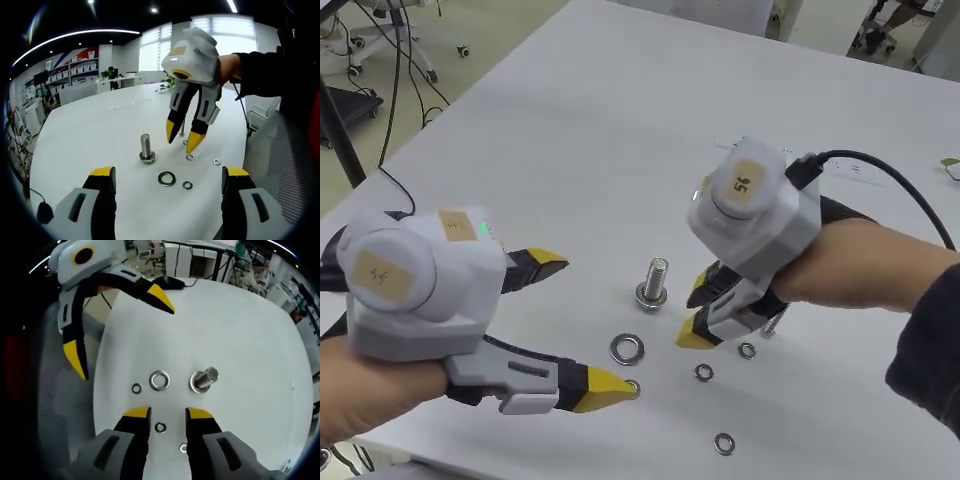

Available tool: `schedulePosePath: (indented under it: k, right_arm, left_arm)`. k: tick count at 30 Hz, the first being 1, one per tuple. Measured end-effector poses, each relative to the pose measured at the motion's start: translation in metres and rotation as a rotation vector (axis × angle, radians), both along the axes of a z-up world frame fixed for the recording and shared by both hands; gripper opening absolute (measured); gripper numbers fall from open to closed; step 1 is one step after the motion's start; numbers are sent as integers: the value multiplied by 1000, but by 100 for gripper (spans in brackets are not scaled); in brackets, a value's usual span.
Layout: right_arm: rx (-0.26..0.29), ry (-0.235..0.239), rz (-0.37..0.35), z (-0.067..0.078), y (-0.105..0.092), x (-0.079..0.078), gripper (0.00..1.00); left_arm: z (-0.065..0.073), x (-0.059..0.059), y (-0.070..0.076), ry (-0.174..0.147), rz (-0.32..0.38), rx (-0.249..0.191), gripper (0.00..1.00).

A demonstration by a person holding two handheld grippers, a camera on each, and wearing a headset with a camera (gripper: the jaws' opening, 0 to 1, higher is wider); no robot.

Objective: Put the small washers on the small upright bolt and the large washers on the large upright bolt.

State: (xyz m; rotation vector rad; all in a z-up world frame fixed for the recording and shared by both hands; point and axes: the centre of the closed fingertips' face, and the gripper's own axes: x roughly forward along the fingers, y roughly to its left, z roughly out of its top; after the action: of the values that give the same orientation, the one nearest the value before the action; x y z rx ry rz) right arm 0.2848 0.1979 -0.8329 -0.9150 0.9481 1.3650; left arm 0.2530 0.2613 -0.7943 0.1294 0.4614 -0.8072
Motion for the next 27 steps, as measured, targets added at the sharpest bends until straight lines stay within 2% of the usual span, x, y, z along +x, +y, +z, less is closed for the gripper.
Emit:
schedulePosePath:
  k: [15, 23, 27]
  right_arm:
    - [18, 15, 32, 3, 7, -19, 30]
    - [31, 15, 47, 7, 16, -24, 31]
    - [43, 10, 52, 8, 23, -21, 31]
  left_arm:
    - [0, 0, 0, 0, 1, 2, 87]
    - [1, -2, 0, -1, -1, 3, 87]
    - [1, -2, -1, -1, -4, 3, 87]
